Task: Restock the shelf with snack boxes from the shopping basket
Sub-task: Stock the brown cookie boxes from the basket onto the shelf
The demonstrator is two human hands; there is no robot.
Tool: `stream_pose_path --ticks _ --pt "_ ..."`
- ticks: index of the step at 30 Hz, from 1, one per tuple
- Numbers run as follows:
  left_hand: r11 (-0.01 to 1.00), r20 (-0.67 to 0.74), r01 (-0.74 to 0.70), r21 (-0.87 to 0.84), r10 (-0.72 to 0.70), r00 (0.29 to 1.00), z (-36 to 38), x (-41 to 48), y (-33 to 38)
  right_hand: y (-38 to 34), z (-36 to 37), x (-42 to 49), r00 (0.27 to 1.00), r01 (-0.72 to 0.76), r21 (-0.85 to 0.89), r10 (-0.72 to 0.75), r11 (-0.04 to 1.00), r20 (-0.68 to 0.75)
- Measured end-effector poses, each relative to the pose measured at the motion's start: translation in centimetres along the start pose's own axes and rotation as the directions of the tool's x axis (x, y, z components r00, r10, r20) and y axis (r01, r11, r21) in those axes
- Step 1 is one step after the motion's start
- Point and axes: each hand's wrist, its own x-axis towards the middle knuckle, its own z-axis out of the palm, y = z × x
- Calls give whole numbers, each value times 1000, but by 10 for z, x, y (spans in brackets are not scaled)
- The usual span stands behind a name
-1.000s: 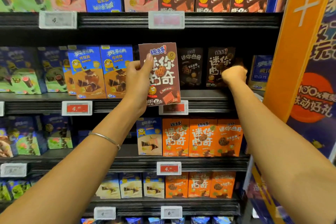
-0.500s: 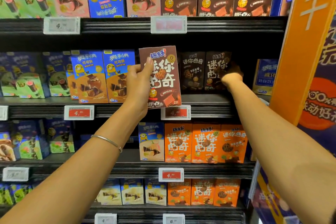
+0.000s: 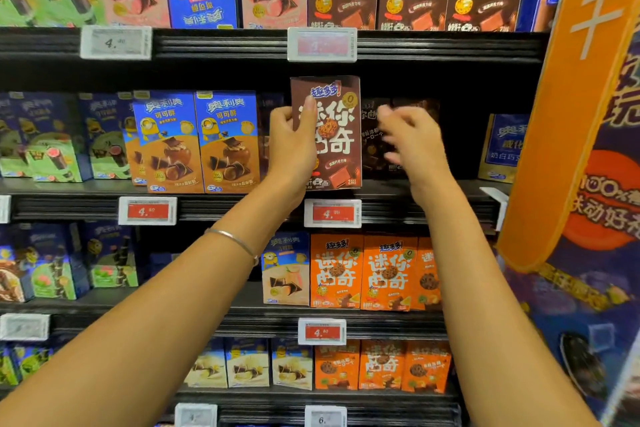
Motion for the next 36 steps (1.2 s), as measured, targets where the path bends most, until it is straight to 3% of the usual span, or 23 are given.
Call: stream_pose_path --ticks 2,6,8,10,13,14,15,20,23,26,31,36 --pt "996 12 -29 81 28 1000 11 6 -4 -4 10 -9 980 -41 22 36 999 198" --pt "915 103 -111 389 77 992 18 16 -13 5 13 0 989 -16 -126 34 992 143" --pt "719 224 -281 636 176 959 15 22 -16 14 9 7 997 -16 -240 33 971 70" --pt "473 361 -427 771 228 904 14 26 -14 24 7 13 999 -42 -323 43 946 -5" --pt "-54 515 -519 853 257 818 15 34 -3 31 14 21 998 -54 -430 41 901 -38" --pt "-172 544 -516 839 257 799 16 39 1 31 19 23 998 -54 -465 43 884 -36" --pt "-224 558 -514 828 252 790 17 43 5 31 24 26 998 -59 -495 50 867 -31" --pt "-78 537 -531 844 108 837 24 67 23 33 44 38 994 -82 -571 108 817 12" --pt "-8 526 -530 848 -119 842 31 85 32 35 54 41 990 -98 -585 140 805 27" --pt "-3 462 -491 871 -332 822 39 105 30 36 61 45 984 -106 -608 171 787 50" --pt "41 514 -528 848 -304 802 52 123 25 37 67 53 972 -108 -624 214 774 96" --pt "-114 561 -605 788 -273 782 55 137 28 40 71 55 977 -98 -621 194 778 88"
